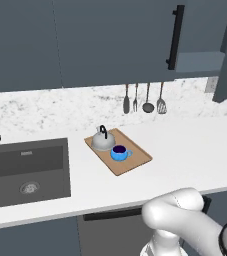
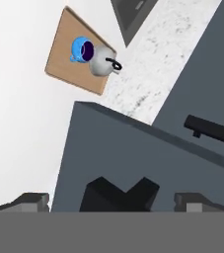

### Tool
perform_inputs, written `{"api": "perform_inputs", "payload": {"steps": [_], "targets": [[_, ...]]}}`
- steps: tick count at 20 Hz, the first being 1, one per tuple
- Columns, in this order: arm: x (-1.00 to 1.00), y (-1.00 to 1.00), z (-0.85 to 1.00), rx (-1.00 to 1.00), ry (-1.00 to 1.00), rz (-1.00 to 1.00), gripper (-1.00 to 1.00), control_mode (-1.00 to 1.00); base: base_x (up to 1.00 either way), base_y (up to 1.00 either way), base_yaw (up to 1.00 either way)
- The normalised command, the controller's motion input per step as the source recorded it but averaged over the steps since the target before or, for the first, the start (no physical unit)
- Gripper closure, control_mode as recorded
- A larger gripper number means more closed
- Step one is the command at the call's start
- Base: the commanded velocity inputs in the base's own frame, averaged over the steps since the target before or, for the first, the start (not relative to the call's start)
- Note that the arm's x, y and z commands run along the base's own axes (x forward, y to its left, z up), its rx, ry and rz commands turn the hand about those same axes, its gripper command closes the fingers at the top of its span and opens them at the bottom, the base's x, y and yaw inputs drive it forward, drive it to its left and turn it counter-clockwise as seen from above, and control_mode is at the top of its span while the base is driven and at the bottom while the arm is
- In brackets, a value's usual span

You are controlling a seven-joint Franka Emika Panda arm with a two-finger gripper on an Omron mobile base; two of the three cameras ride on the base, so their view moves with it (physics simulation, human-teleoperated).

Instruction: Pick the kettle from the counter and place it on the tray. Then pick the mug from the cabinet and place it on the tray. Then close the cabinet doors.

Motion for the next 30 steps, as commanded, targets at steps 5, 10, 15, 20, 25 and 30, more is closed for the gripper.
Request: {"api": "perform_inputs", "payload": {"steps": [5, 10, 15, 20, 25, 30], "targets": [[0.85, 0.20, -0.40, -0.03, 0.00, 0.05, -1.00, -1.00, 0.00, 0.00, 0.00], [0.86, 0.14, -0.45, -0.03, 0.00, 0.06, -1.00, -1.00, 0.00, 0.00, 0.00], [0.87, 0.05, -0.38, -0.03, 0.04, 0.03, -1.00, -1.00, 0.00, 0.00, 0.00], [0.73, 0.00, -0.37, -0.05, 0.09, 0.00, -1.00, -1.00, 0.00, 0.00, 0.00], [0.64, 0.00, -0.30, -0.05, 0.11, 0.00, -1.00, -1.00, 0.00, 0.00, 0.00], [0.58, 0.00, -0.32, -0.06, 0.13, 0.00, -1.00, -1.00, 0.00, 0.00, 0.00]]}}
